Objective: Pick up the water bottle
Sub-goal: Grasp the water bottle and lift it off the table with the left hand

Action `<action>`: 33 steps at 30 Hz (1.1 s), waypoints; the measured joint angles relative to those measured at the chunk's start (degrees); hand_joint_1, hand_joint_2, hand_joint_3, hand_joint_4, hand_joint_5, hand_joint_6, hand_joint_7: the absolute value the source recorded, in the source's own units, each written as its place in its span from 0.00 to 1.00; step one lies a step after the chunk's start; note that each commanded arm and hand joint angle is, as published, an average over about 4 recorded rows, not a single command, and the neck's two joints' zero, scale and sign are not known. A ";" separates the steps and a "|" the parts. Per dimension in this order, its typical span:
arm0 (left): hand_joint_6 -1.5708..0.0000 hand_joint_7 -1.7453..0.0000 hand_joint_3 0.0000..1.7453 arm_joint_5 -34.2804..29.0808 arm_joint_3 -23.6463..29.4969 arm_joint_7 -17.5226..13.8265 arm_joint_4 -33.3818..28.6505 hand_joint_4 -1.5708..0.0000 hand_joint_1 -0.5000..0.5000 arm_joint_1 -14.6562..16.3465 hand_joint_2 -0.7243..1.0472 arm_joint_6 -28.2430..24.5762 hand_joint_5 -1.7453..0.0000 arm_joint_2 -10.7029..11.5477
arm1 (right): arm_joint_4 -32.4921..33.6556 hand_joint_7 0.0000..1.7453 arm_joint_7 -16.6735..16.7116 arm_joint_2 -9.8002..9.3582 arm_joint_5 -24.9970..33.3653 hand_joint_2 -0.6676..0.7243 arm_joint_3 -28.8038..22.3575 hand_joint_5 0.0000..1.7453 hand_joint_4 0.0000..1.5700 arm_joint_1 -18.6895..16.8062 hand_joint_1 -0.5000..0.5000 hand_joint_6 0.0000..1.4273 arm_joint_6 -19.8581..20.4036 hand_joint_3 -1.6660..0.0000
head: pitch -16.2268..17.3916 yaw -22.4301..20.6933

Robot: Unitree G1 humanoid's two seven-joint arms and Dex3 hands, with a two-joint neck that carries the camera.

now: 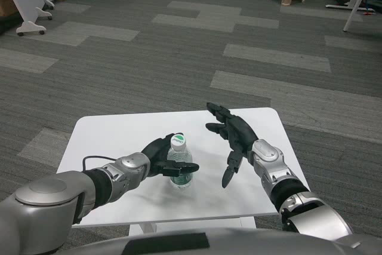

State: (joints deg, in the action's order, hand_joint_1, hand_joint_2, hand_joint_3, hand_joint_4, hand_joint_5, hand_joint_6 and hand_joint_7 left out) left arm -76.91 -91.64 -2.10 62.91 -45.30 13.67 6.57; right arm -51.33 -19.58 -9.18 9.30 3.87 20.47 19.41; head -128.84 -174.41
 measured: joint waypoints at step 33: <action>0.26 0.36 0.05 -0.80 1.50 -1.68 0.18 0.18 1.00 0.00 0.80 -0.56 0.00 -0.01 | 0.51 0.00 0.01 0.08 0.00 1.00 -0.14 0.33 0.00 -0.47 0.25 0.00 0.01 0.95 | -0.17 -0.02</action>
State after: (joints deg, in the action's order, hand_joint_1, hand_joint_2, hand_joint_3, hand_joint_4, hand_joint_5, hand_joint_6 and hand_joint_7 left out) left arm -77.71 -90.14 -3.78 63.09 -45.30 13.10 6.56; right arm -50.83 -19.57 -9.10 9.30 3.73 20.00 19.43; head -129.01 -174.43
